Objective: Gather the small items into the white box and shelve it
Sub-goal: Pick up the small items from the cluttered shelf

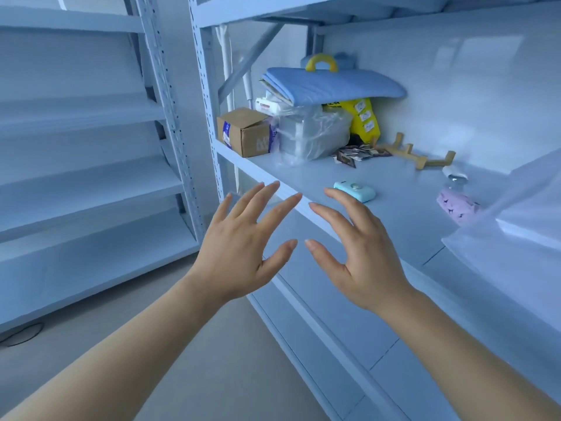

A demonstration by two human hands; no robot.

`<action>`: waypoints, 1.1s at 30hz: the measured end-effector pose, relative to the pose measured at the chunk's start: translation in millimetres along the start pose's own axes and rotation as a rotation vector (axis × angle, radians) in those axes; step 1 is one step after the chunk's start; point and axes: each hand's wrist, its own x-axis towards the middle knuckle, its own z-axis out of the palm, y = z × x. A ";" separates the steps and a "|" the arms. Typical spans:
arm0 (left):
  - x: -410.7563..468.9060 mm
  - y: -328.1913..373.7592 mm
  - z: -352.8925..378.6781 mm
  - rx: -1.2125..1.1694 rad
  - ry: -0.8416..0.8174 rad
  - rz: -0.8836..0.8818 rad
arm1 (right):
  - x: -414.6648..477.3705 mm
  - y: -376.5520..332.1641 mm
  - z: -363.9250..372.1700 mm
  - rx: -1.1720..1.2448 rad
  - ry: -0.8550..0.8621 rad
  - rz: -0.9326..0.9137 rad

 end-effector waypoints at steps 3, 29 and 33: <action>52.2 -8.9 24.8 -0.006 0.001 0.064 | 28.3 38.2 6.7 -0.021 0.009 0.034; 293.9 -36.8 208.5 -0.340 -0.116 0.491 | 112.7 227.9 54.9 -0.397 0.095 0.430; 322.0 -45.2 235.7 -0.398 -0.151 0.607 | 115.1 246.7 69.1 -0.448 0.151 0.531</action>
